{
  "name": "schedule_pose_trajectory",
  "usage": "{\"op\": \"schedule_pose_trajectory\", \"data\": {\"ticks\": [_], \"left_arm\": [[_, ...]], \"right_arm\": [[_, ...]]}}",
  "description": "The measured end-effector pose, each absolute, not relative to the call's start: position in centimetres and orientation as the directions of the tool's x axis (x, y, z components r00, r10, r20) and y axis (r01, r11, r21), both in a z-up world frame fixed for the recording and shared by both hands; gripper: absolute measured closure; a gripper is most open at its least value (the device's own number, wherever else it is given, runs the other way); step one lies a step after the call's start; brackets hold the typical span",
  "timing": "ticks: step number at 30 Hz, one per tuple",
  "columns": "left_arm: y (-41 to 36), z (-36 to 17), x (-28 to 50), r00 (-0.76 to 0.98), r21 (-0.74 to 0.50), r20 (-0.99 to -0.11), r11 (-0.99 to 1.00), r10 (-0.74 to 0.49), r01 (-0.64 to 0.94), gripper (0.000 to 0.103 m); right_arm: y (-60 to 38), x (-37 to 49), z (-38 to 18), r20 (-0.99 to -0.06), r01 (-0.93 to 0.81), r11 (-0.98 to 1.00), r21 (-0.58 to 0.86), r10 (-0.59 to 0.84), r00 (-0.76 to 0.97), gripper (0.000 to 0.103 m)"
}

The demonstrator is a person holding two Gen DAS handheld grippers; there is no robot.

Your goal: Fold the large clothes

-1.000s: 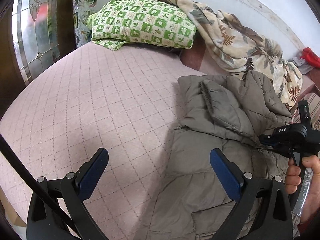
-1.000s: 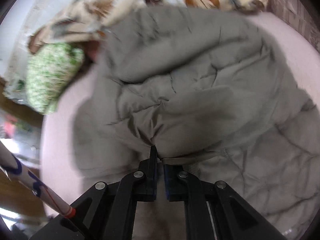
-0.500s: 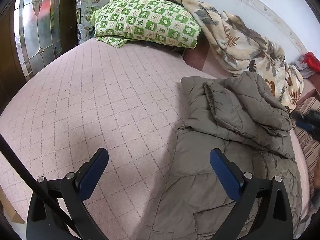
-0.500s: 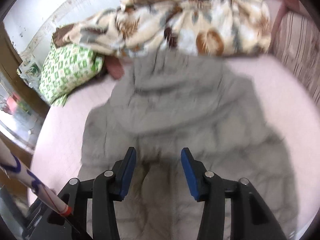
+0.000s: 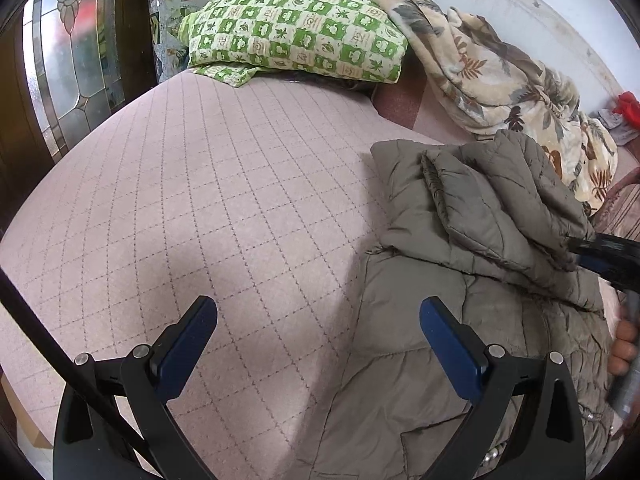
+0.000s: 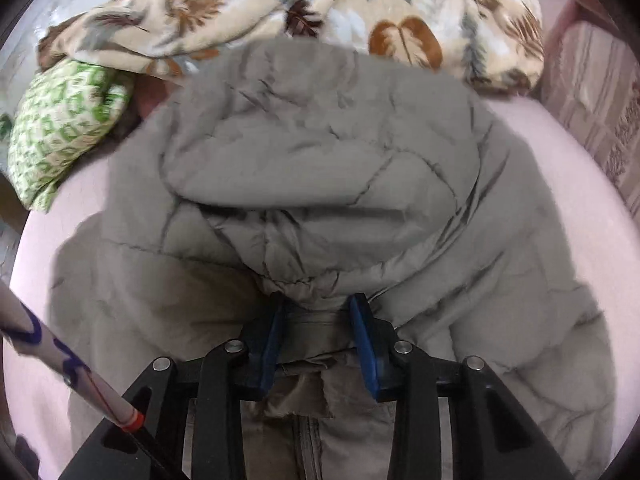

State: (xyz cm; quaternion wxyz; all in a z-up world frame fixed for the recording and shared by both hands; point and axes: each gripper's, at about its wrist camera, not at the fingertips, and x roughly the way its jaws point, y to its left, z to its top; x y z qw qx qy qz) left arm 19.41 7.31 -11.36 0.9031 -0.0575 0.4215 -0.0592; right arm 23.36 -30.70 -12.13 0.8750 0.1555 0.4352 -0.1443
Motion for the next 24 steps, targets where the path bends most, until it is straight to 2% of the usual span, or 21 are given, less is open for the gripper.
{"op": "schedule_pose_trajectory", "data": {"ticks": [2, 4, 6, 10, 13, 16, 19, 24], "left_arm": [[7.5, -11.2, 19.1, 0.642, -0.157, -0.751, 0.986, -0.157, 0.057, 0.002], [7.8, -11.2, 18.8, 0.638, -0.162, -0.752, 0.985, -0.165, 0.064, 0.002], [8.0, -11.3, 18.5, 0.629, -0.159, -0.758, 0.984, -0.171, 0.075, 0.002], [8.8, -12.2, 17.7, 0.592, -0.169, -0.782, 0.98, -0.196, 0.101, 0.002], [9.7, -13.5, 17.3, 0.525, -0.246, -0.807, 0.962, -0.27, 0.117, 0.002], [11.0, -15.3, 17.0, 0.447, -0.378, -0.813, 0.922, -0.374, 0.083, 0.002], [12.3, -17.6, 16.5, 0.365, -0.54, -0.781, 0.841, -0.506, 0.012, 0.002], [13.1, -18.1, 13.6, 0.324, -0.641, -0.723, 0.768, -0.61, 0.016, 0.002]], "right_arm": [[-31.4, 20.6, -10.2, -0.786, 0.359, 0.912, 0.197, -0.072, 0.614, 0.061], [-32.4, 18.2, -9.2, -0.781, 0.355, 0.905, 0.232, -0.044, 0.623, 0.048], [-34.4, 14.3, -8.5, -0.78, 0.366, 0.891, 0.267, -0.023, 0.625, 0.044], [-39.3, 7.2, -8.6, -0.793, 0.436, 0.861, 0.261, -0.066, 0.606, 0.033], [-43.0, 1.6, -9.9, -0.798, 0.517, 0.819, 0.25, -0.128, 0.589, 0.026], [-46.9, -4.4, -12.1, -0.8, 0.599, 0.741, 0.303, -0.143, 0.582, 0.025], [-49.6, -8.0, -14.5, -0.801, 0.652, 0.666, 0.362, -0.135, 0.584, 0.025], [-51.2, -10.2, -18.3, -0.765, 0.607, 0.594, 0.528, 0.022, 0.644, 0.025]]}}
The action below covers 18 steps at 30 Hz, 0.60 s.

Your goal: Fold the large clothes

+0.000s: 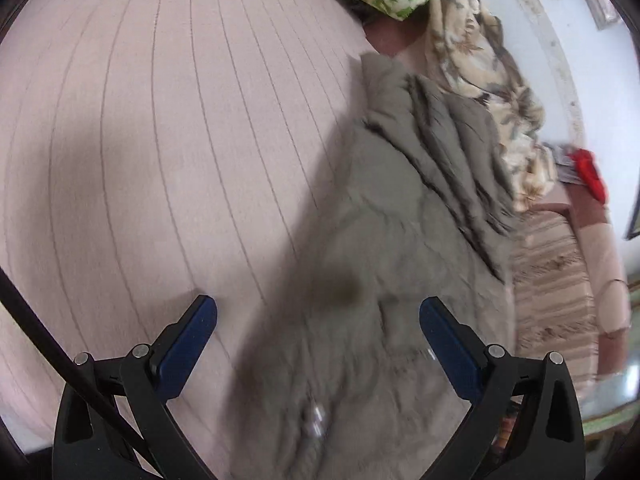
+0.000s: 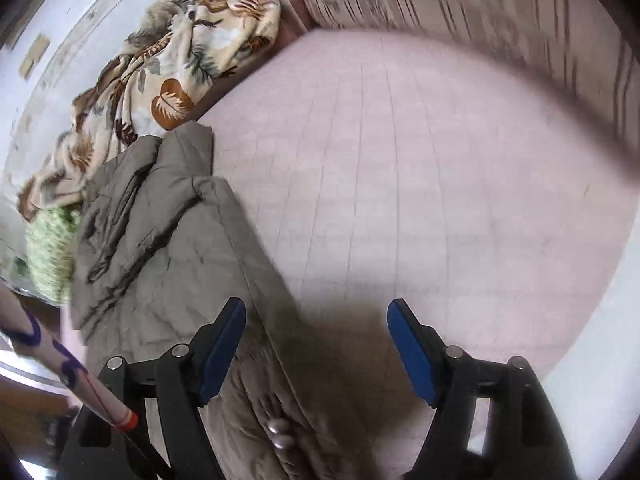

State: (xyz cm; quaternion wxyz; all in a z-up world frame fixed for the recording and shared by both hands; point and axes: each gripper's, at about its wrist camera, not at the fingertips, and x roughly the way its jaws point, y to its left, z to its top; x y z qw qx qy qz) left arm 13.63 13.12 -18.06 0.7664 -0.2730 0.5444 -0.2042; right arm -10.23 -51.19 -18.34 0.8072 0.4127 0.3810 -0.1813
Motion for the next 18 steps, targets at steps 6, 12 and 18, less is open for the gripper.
{"op": "schedule_pose_trajectory", "data": {"ticks": [6, 12, 18], "left_arm": [[13.1, -19.0, 9.4, 0.237, -0.742, -0.646, 0.67, -0.725, 0.026, 0.002], [12.1, -19.0, 6.0, 0.215, -0.75, -0.628, 0.655, -0.748, 0.088, 0.005], [11.1, -19.3, 5.0, 0.206, -0.744, -0.627, 0.656, -0.751, 0.128, 0.012]], "right_arm": [[-48.8, -10.7, -20.8, -0.691, 0.495, 0.57, 0.656, 0.188, 0.698, 0.025], [-46.6, -11.1, -21.6, -0.675, 0.448, 0.566, 0.692, 0.286, 0.68, 0.024], [-44.9, -13.0, -22.4, -0.633, 0.409, 0.525, 0.746, 0.368, 0.681, 0.025]]}}
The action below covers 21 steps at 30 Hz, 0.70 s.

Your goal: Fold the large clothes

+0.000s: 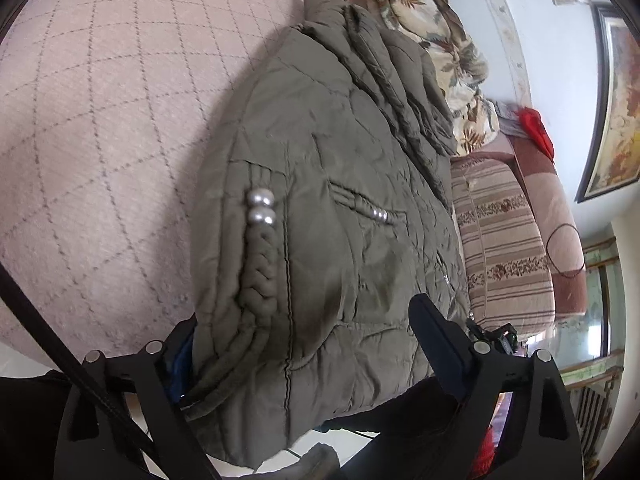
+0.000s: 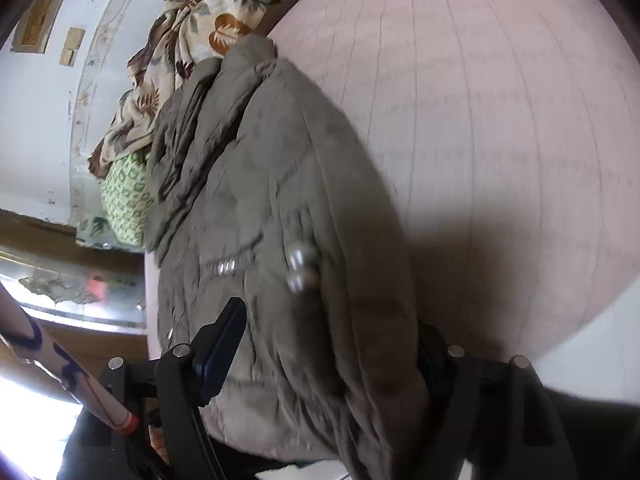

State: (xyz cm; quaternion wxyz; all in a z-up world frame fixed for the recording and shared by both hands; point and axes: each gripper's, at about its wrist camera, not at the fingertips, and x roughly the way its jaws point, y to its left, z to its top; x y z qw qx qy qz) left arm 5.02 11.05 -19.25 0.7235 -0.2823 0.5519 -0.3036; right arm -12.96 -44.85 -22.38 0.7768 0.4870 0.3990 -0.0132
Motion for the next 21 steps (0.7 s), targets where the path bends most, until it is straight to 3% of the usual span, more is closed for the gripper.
{"op": "schedule_pose_trajectory", "data": {"ticks": [5, 9, 11, 12, 13, 16, 21], "left_arm": [[9.3, -19.3, 4.9, 0.207, -0.702, -0.659, 0.69, -0.723, 0.176, 0.012], [8.7, -19.2, 4.2, 0.225, -0.648, -0.699, 0.735, -0.678, 0.2, 0.014], [8.6, -19.0, 3.9, 0.248, -0.593, -0.744, 0.784, -0.621, 0.185, 0.042], [8.6, -18.9, 3.8, 0.253, -0.563, -0.768, 0.808, -0.589, 0.173, 0.064], [8.6, -18.9, 3.8, 0.241, -0.562, -0.774, 0.811, -0.585, 0.161, 0.07], [8.7, -17.3, 3.4, 0.258, -0.556, -0.774, 0.815, -0.578, 0.161, 0.077], [8.4, -12.8, 1.3, 0.322, -0.519, -0.756, 0.822, -0.57, 0.236, 0.08]], "right_arm": [[-43.9, -14.1, -23.1, -0.488, 0.31, 0.396, 0.865, 0.511, 0.707, 0.03], [-41.7, -13.3, -23.3, -0.592, 0.335, 0.518, 0.788, 0.482, 0.646, 0.037], [-40.4, -12.5, -23.1, -0.651, 0.345, 0.592, 0.728, 0.439, 0.62, 0.044], [-39.8, -12.2, -22.9, -0.679, 0.35, 0.63, 0.694, 0.408, 0.611, 0.053], [-39.2, -12.0, -22.6, -0.7, 0.353, 0.663, 0.66, 0.375, 0.607, 0.063], [-38.3, -12.0, -21.3, -0.705, 0.343, 0.695, 0.632, 0.333, 0.626, 0.078], [-38.6, -12.9, -18.7, -0.653, 0.319, 0.67, 0.67, 0.329, 0.682, 0.084]]}}
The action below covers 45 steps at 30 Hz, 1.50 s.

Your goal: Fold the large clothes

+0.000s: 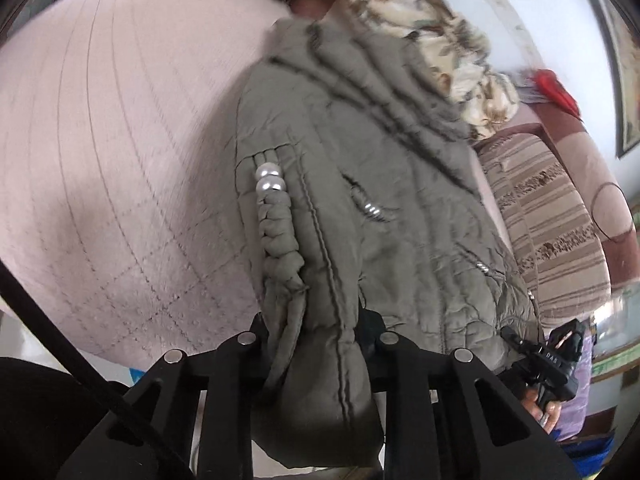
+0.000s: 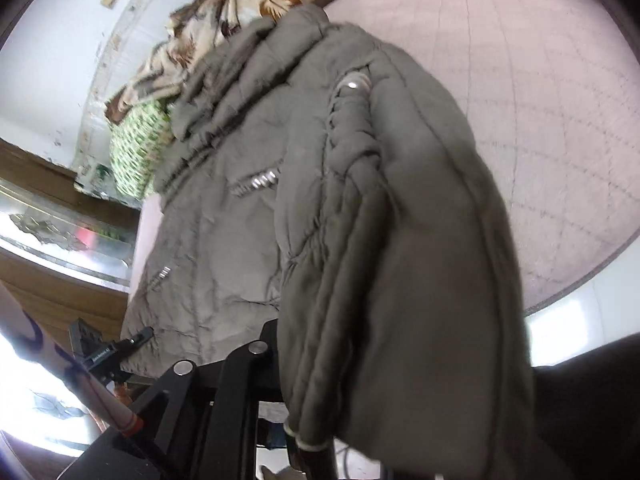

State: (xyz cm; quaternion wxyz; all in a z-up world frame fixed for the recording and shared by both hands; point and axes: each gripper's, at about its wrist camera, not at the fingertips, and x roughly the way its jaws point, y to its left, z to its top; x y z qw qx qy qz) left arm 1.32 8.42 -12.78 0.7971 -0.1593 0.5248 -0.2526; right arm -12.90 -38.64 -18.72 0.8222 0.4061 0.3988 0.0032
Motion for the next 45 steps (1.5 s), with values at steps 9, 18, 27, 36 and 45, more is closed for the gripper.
{"op": "schedule_pose_trajectory", "data": {"ticks": [9, 18, 27, 36, 45], "left_arm": [[11.2, -12.1, -4.3, 0.353, -0.488, -0.752, 0.831, -0.556, 0.267, 0.08], [8.3, -5.4, 0.7, 0.487, -0.416, -0.684, 0.839, -0.542, 0.35, 0.082], [2.5, 0.3, 16.0, 0.59, -0.357, -0.675, 0.896, -0.443, 0.264, 0.082], [-3.8, -4.1, 32.2, 0.551, -0.241, -0.796, 0.966, -0.251, 0.092, 0.081], [-8.3, -12.7, 38.7, 0.475, -0.122, -0.871, 0.992, -0.125, 0.037, 0.076]], "right_arm": [[-38.1, -17.9, -15.0, -0.6, 0.251, 0.67, 0.699, 0.357, 0.716, 0.085], [-37.2, -14.3, -11.5, -0.583, 0.197, 0.714, 0.671, 0.345, 0.735, 0.085], [-38.4, -4.2, -2.2, -0.493, 0.122, 0.785, 0.608, 0.253, 0.833, 0.085], [-42.3, 12.8, -0.8, -0.57, 0.271, 0.812, 0.517, 0.091, 0.817, 0.084], [-47.1, 23.0, -10.3, -0.704, 0.423, 0.775, 0.47, 0.04, 0.709, 0.078]]}}
